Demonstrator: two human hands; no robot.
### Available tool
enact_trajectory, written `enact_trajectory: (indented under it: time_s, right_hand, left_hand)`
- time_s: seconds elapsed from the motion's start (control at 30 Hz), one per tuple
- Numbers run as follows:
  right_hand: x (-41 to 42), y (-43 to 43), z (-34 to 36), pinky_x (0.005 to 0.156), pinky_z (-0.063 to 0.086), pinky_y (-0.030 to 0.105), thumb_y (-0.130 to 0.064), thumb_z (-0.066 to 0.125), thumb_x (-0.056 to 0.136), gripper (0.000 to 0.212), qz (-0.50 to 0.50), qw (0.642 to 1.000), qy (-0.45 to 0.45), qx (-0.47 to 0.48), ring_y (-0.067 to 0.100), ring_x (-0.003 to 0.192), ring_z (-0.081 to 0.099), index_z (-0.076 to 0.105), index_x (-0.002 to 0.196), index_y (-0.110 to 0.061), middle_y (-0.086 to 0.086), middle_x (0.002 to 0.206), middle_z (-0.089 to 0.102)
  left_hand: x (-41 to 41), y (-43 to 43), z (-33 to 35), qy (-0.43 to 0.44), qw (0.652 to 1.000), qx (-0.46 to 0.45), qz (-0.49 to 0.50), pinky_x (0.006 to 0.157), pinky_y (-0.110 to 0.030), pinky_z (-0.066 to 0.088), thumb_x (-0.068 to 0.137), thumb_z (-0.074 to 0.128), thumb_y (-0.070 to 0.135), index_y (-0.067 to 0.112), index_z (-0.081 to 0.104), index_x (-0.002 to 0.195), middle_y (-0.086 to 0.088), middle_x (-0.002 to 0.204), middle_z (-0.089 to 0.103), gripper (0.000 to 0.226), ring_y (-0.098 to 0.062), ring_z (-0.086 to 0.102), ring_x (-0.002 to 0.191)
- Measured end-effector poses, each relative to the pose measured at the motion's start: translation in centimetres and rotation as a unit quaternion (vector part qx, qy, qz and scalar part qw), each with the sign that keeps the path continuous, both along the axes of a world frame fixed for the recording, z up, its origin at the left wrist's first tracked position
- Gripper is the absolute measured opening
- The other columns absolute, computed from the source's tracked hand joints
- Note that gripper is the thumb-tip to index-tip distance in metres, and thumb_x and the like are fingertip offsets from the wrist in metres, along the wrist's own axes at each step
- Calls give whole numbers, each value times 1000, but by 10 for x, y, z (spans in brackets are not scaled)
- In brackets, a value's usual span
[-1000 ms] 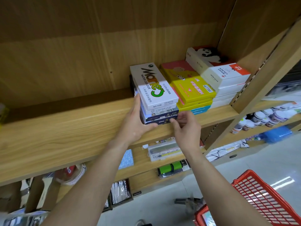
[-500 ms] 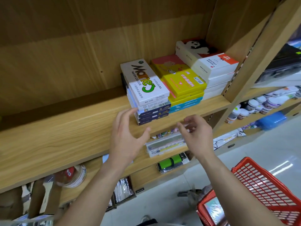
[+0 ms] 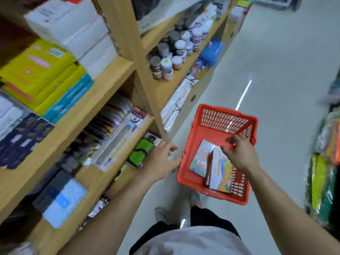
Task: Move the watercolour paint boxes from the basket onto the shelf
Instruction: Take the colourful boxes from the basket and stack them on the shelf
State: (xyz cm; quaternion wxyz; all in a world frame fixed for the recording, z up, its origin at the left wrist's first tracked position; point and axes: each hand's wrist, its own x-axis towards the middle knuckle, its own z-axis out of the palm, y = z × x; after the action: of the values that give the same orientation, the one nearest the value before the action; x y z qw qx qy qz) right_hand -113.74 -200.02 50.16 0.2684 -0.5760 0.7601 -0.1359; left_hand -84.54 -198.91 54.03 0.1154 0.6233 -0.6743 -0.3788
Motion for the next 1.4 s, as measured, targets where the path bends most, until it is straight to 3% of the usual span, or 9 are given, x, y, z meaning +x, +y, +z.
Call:
enact_trajectory:
  time_s: [0.23,0.47,0.67,0.77,0.87,1.03,1.13,1.27,1.4]
  right_hand:
    - [-92,38,-89,93,51,46,-36,73,88,49,-150,985,12,82,43,115,62,64,127,-9,21,122,62]
    - [-110,58,-188,96,52,45,-26,79,83,81,-186,980,-50,57,37,125,59,43,154,-11,17,144,48]
    - [-108,64,-222,102,46,33,-20,72,88,90,-217,971,-103,14,22,136,52,23,164,-21,7,156,50]
    - [-107,62,-222,102,49,30,-27,64,86,87,-225,966,-124,2,21,135,59,23,163,-24,1,158,52]
    - [-107,61,-222,91,48,23,-29,63,85,86,-235,962,-137,4,18,124,66,23,162,-30,-3,151,59]
    - [-106,60,-223,90,53,28,-31,62,86,85,-236,962,-137,10,17,117,70,20,159,-36,-5,147,62]
    - [-106,62,-225,92,56,32,-34,60,85,85,-239,961,-137,9,14,117,70,18,158,-39,-7,147,61]
    - [-106,62,-226,81,47,12,-32,60,84,86,-238,962,-134,4,2,109,66,16,157,-46,-14,143,62]
    - [-106,66,-222,91,47,33,-35,66,85,90,-222,969,-110,25,19,126,56,17,161,-37,1,143,56]
  left_hand:
    - [-107,-34,-128,0,990,135,-49,95,-43,52,83,81,24,8,62,127,-12,119,66,51,-31,66,105]
    - [-183,-49,-280,-27,973,229,-30,101,-34,42,86,79,26,1,47,144,-19,140,59,72,-33,57,128]
    - [-220,-47,-351,36,968,245,-41,103,-32,45,87,78,28,22,23,160,-2,159,45,92,-24,54,135]
    - [-234,-35,-362,-1,969,239,-70,105,-49,47,89,74,40,22,-1,163,-4,166,31,107,-35,49,138]
    - [-243,-24,-369,-25,969,239,-47,105,-52,45,89,73,42,17,-1,163,-15,157,44,107,-41,49,135]
    - [-253,-21,-372,10,971,238,16,110,-44,44,84,79,22,14,22,154,-10,154,42,91,-29,46,138]
    - [-254,-21,-372,30,969,244,32,106,-37,43,81,82,22,19,19,147,-10,151,35,91,-27,40,138]
    - [-248,-18,-357,68,969,239,6,103,-28,26,84,81,26,32,12,157,-5,162,21,101,-21,30,145]
    - [-234,-24,-309,94,976,191,37,118,-38,32,78,84,23,38,27,152,-2,155,35,95,-17,35,142]
